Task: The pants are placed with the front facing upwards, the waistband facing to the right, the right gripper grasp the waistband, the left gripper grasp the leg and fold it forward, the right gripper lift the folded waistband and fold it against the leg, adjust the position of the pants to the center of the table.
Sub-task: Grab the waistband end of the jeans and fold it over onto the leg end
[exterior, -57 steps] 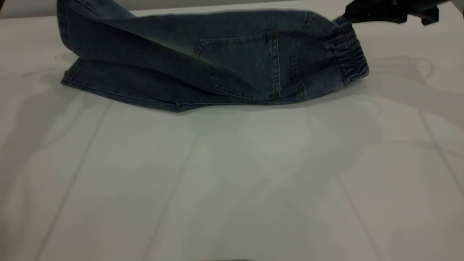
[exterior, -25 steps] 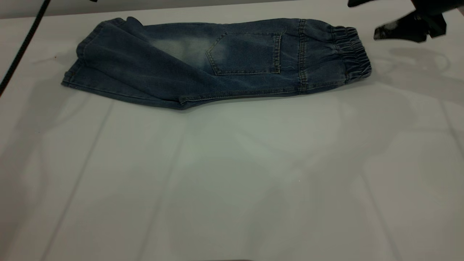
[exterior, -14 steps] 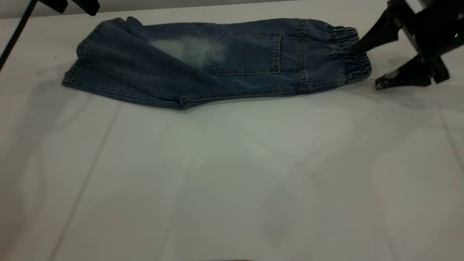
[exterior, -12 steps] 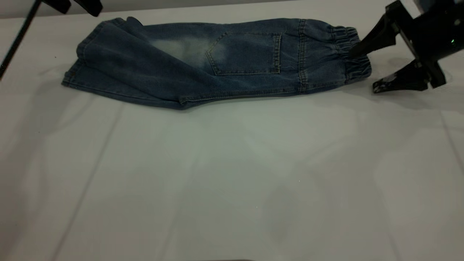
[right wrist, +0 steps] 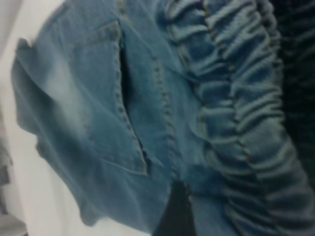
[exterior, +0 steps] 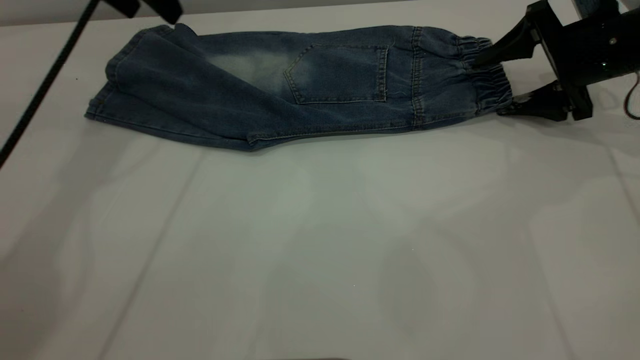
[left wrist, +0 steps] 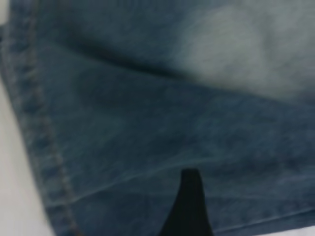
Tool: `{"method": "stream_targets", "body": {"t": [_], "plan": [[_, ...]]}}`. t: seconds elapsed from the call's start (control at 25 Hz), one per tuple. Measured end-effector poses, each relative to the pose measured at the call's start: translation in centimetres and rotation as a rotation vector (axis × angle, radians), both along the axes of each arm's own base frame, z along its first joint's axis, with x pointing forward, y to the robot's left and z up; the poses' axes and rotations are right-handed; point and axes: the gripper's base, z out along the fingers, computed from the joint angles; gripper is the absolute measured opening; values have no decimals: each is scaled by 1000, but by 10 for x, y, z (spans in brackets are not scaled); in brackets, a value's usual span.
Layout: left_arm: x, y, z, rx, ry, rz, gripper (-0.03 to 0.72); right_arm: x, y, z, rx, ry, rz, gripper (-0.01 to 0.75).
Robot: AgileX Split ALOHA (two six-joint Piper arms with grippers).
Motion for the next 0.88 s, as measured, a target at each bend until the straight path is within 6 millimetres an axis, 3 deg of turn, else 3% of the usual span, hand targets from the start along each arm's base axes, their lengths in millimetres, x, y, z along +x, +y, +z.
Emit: {"method": "stream_targets", "body": {"t": [0.12,0.2,0.28,0.36,0.56,0.88], "plan": [[-2,-17,1,-1,-20,-32,571,1,12,-3,-8,-25,28,469],[-3,-29,1,-2,-34,-55,571,0,17,-7,-30,-38,54,339],[-5,-41,1,-3,-46,-79,571,-1,20,-9,-40,-50,72,161],[-6,-51,-3,-2,-50,-97,571,0,20,-8,-33,-63,84,87],[-4,-71,-32,-11,-42,-103,571,4,13,9,-30,-108,103,83],[-5,-101,-97,0,-23,-118,571,9,13,82,-48,-267,152,83]]}}
